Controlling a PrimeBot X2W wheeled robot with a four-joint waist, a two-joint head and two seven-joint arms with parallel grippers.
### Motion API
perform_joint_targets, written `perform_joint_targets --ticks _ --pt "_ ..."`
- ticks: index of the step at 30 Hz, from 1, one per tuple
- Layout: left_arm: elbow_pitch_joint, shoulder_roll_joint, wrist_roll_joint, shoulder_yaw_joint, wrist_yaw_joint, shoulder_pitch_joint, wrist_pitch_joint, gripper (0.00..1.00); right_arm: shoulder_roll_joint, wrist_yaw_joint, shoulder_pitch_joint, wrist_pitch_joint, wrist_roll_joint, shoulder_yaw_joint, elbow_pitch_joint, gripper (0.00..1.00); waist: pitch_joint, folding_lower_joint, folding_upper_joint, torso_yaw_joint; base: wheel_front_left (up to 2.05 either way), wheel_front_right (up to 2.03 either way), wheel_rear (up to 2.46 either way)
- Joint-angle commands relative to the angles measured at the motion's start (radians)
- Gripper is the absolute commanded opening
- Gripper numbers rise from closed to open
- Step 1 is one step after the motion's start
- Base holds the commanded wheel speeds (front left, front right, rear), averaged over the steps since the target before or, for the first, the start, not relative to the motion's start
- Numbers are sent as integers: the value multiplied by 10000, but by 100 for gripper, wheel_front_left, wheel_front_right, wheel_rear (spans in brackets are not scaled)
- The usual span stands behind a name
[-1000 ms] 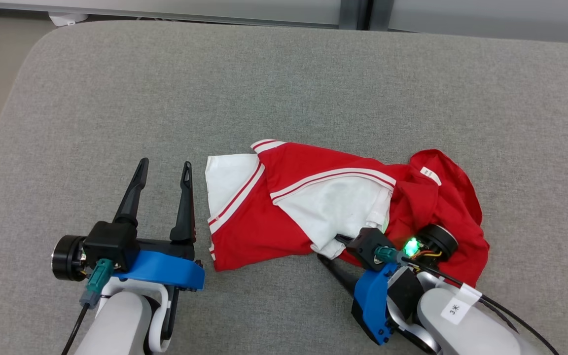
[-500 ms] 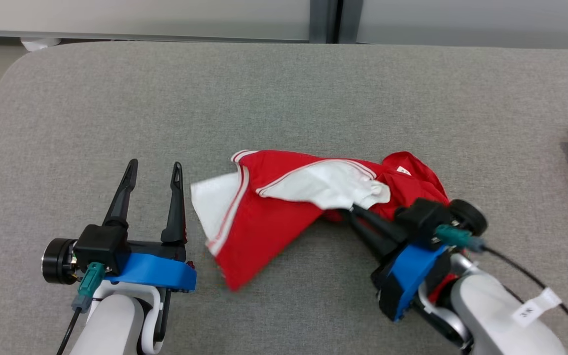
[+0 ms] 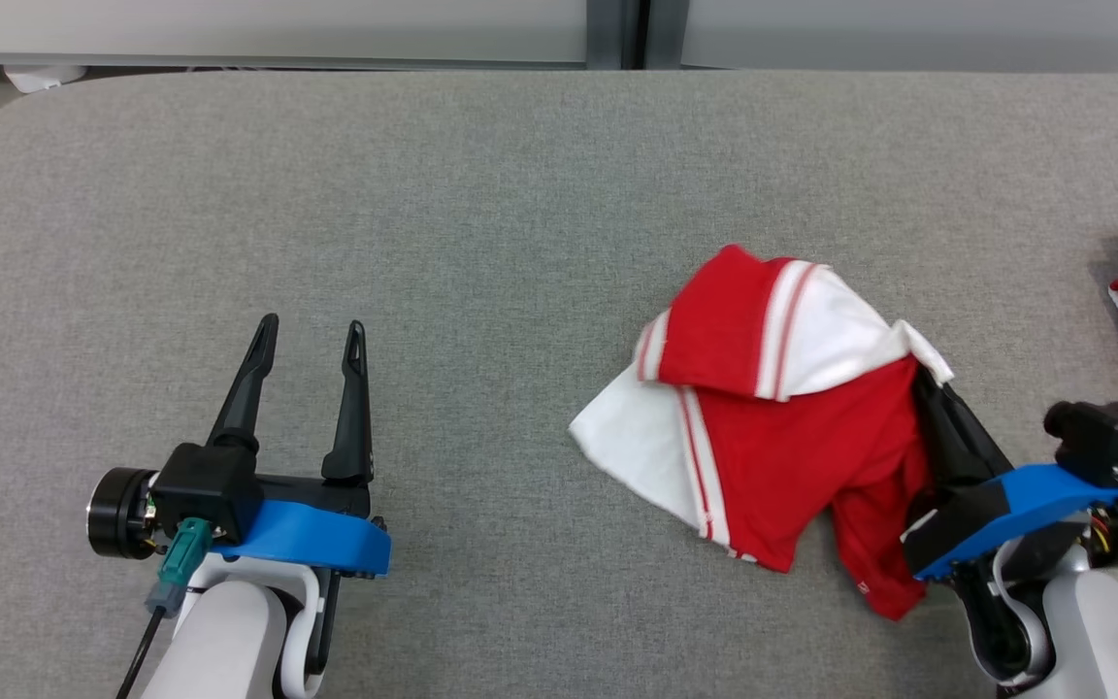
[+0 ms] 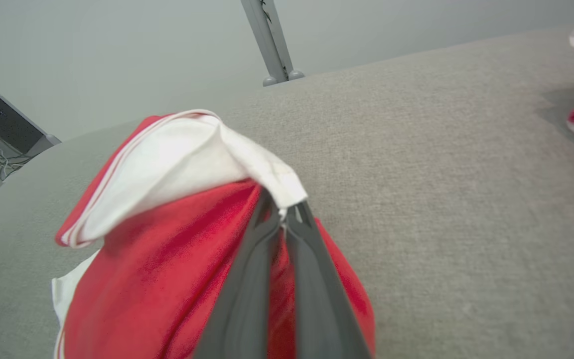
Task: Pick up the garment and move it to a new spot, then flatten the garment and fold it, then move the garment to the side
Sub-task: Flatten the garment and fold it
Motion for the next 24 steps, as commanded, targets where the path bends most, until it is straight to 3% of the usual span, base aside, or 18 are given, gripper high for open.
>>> perform_joint_targets --ticks 1,2,3,9,15,24 --pt "4 -5 60 30 -21 -68 -42 100 73 2 137 -144 37 -196 163 31 32 0 -1 -24 0 0 0" --pt "6 -13 66 31 -17 -81 -42 100 136 2 155 -257 115 -322 270 41 48 0 -1 -48 0 0 0" --pt "11 -14 60 38 -20 -80 -42 100 149 2 177 -395 57 -404 330 100 49 0 -1 -78 0 0 0" --pt "28 -15 88 100 22 115 -42 100 -112 2 464 -1172 -307 -301 42 100 -117 0 -1 -235 0 0 0" --pt "34 29 31 215 65 442 -42 100 -620 2 1160 -1750 -1183 -84 -1092 100 -560 0 -1 -428 0 0 0" --pt "5 114 -49 321 185 1149 -42 100 -394 2 2405 -1240 -2237 -328 -3070 100 -1293 0 -1 -611 0 0 0"
